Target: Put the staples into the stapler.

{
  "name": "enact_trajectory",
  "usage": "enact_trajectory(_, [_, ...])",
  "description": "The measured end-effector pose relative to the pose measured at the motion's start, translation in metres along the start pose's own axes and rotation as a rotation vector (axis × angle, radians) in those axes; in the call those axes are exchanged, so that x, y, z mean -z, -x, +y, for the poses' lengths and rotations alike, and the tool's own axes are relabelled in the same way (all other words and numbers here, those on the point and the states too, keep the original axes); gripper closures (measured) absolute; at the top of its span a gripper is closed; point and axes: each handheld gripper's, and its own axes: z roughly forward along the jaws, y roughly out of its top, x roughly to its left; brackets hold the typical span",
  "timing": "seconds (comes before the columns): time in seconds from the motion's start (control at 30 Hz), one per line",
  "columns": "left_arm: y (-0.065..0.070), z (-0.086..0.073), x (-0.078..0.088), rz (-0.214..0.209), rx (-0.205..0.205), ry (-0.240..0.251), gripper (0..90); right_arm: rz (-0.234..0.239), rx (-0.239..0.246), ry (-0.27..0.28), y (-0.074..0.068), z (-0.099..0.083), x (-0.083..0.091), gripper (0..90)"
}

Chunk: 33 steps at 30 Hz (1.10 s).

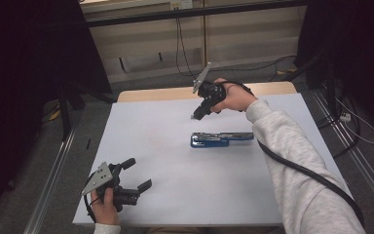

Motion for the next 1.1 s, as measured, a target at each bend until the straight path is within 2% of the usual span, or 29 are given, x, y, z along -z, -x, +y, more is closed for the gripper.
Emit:
enact_trajectory(0.03, [0.000, 0.000, 0.000, 0.000, 0.000, 0.000, 1.5, 0.000, 0.000, 0.000, 0.000, 0.000, 0.000, 78.2])
enact_trajectory(0.07, [0.003, 0.000, -0.001, -0.004, 0.047, 0.032, 1.5, 0.006, -0.003, 0.007, 0.000, 0.000, 0.000, 78.2])
enact_trajectory(0.2, [0.003, 0.000, -0.001, -0.007, 0.044, 0.028, 1.5, 0.010, 0.000, 0.002, 0.000, -0.001, -0.002, 78.3])
enact_trajectory(0.23, [0.002, 0.000, 0.000, -0.005, 0.023, 0.013, 1.5, 0.014, -0.003, 0.003, 0.000, -0.001, -0.002, 78.2])
enact_trajectory(0.27, [0.002, 0.000, 0.000, -0.005, 0.023, 0.013, 1.5, 0.014, -0.003, 0.003, 0.000, -0.001, -0.002, 78.2])
enact_trajectory(0.3, [0.004, -0.001, -0.001, -0.010, 0.051, 0.025, 1.5, 0.010, -0.006, 0.006, 0.000, -0.001, -0.002, 78.2])
enact_trajectory(0.47, [0.003, 0.000, -0.001, -0.003, 0.047, 0.027, 1.5, 0.014, -0.005, 0.009, 0.000, -0.003, -0.003, 78.2])
enact_trajectory(0.53, [0.002, 0.000, 0.000, -0.007, 0.030, 0.018, 1.5, 0.011, -0.007, -0.001, 0.000, -0.004, -0.004, 78.3])
enact_trajectory(0.67, [0.002, 0.000, 0.000, -0.014, 0.025, 0.017, 1.5, 0.015, -0.007, 0.001, 0.000, -0.005, -0.006, 78.2])
enact_trajectory(0.8, [0.002, 0.000, 0.000, -0.013, 0.035, 0.015, 1.5, 0.018, -0.008, 0.005, 0.001, -0.006, -0.008, 78.3])
enact_trajectory(0.83, [0.002, 0.000, 0.000, -0.012, 0.022, 0.015, 1.5, 0.021, -0.014, 0.006, 0.001, -0.008, -0.010, 78.2])
enact_trajectory(1.1, [0.002, 0.001, 0.000, -0.012, 0.018, 0.017, 1.5, 0.028, -0.015, -0.004, 0.001, -0.013, -0.018, 78.2])
